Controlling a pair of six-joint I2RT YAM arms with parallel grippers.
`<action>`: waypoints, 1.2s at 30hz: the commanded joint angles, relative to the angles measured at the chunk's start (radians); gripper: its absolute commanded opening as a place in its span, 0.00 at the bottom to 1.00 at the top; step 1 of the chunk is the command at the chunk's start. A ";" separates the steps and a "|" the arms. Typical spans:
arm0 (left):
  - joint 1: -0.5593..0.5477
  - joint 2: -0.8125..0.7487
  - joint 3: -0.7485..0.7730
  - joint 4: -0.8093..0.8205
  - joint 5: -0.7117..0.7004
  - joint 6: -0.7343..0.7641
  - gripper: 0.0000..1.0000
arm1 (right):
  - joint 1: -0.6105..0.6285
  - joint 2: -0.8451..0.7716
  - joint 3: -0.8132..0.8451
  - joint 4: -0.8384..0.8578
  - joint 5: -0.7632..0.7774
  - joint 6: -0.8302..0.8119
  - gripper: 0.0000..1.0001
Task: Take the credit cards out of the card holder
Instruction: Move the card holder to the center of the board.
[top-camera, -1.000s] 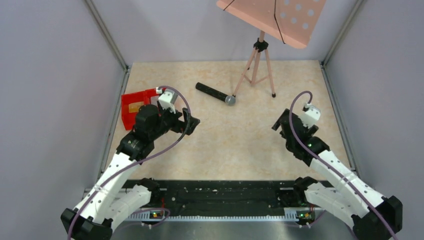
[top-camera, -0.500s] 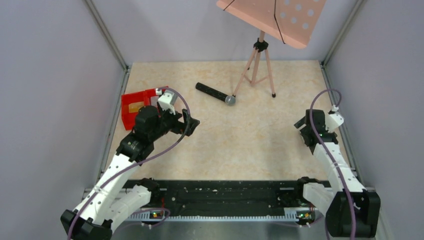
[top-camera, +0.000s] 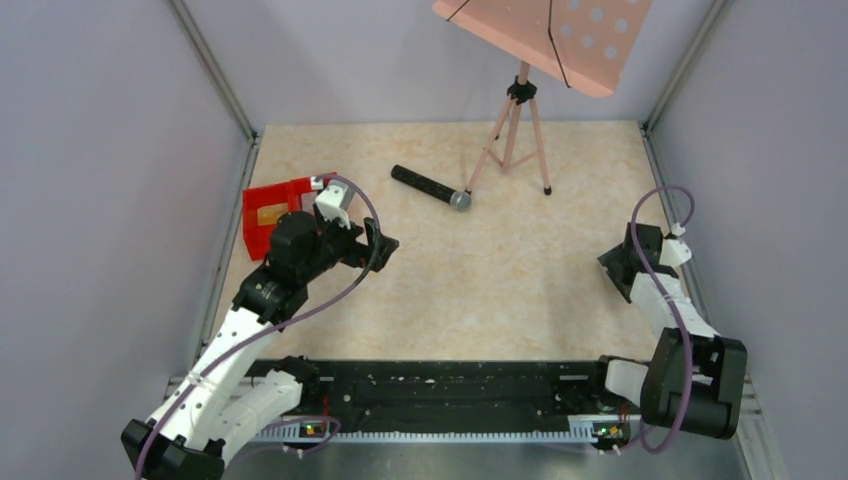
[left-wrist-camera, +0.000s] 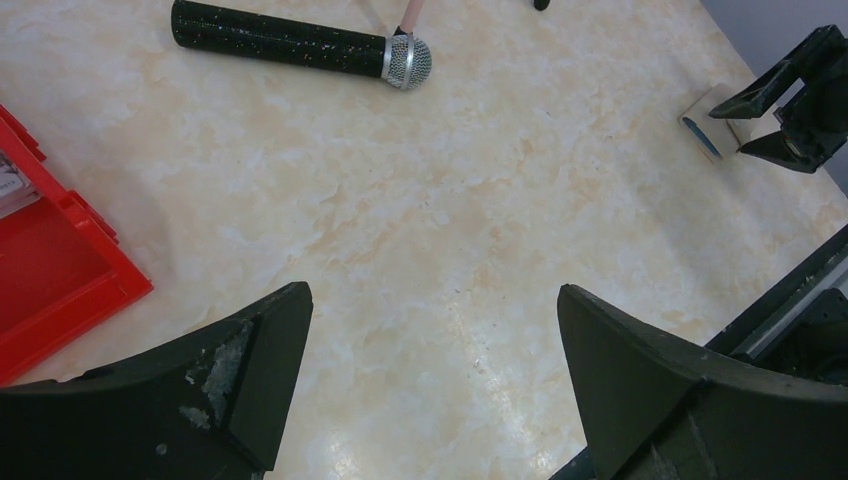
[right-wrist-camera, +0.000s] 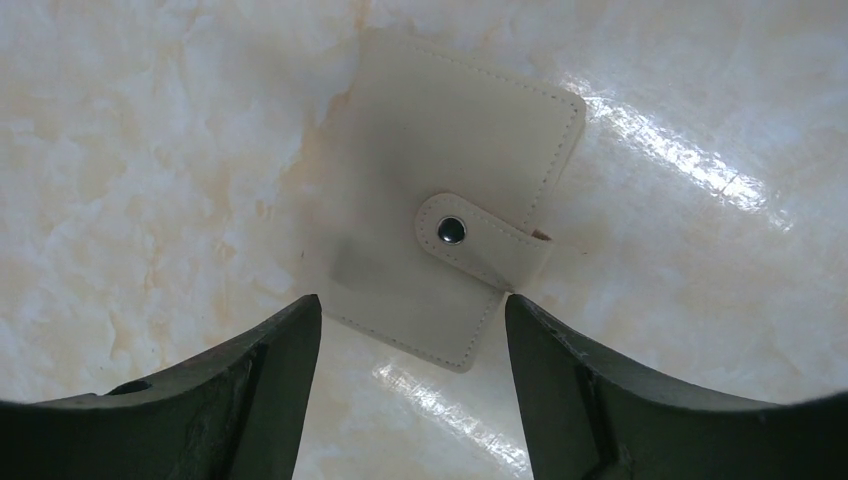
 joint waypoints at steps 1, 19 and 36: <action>-0.002 -0.015 0.001 0.043 -0.008 -0.003 0.98 | -0.015 0.007 0.000 0.078 -0.016 0.004 0.68; -0.002 -0.011 0.001 0.043 -0.017 0.003 0.98 | -0.035 0.222 0.092 0.042 -0.047 -0.021 0.75; -0.003 -0.010 0.004 0.043 -0.029 0.005 0.98 | 0.036 0.366 0.132 -0.006 -0.505 -0.146 0.53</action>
